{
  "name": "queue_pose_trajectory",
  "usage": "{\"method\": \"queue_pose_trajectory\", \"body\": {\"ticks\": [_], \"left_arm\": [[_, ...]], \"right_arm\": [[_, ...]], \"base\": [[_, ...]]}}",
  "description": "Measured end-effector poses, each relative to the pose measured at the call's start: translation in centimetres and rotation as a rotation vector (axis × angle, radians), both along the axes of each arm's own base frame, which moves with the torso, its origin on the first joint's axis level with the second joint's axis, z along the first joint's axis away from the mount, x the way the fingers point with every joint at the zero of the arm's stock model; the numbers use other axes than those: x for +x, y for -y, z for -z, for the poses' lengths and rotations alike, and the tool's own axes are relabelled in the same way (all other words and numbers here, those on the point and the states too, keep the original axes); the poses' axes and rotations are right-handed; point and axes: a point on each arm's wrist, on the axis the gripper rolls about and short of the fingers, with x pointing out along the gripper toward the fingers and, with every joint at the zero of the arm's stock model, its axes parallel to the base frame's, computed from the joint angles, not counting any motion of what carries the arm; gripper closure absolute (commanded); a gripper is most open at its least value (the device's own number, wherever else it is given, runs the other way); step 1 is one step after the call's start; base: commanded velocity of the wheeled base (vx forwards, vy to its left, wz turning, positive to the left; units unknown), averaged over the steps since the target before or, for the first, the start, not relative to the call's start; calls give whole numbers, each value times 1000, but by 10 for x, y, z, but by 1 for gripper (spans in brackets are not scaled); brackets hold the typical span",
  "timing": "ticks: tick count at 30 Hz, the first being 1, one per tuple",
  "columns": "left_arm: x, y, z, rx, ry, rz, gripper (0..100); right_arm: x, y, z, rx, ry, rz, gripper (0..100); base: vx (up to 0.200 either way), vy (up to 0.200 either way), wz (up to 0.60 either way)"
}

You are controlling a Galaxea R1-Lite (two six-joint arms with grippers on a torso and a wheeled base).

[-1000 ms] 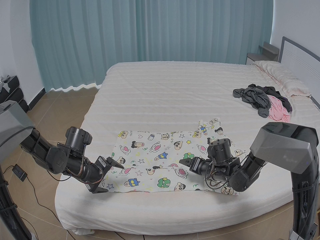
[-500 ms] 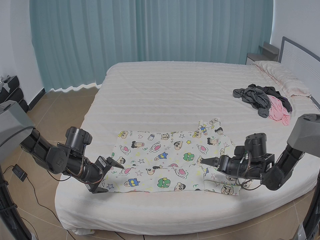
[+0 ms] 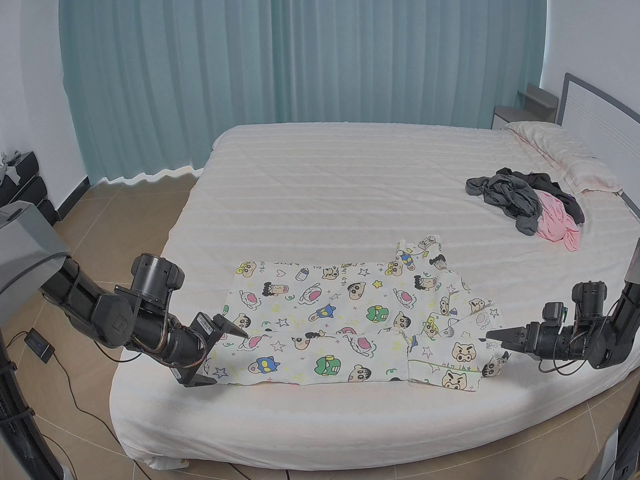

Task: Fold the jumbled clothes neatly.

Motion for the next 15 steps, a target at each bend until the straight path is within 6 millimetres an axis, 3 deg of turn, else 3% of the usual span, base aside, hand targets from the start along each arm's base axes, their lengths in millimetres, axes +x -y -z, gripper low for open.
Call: {"method": "queue_pose_trajectory", "body": {"ticks": [10,15], "left_arm": [[0,1,1,11,16,-2,0],[-1,4,3,27,26,-4,0]], "right_arm": [[30,-4,26,-17,8,-54,0],[35,-5,36,-16,-4,-60,0]], "base": [[0,0,0],[0,0,0]]}}
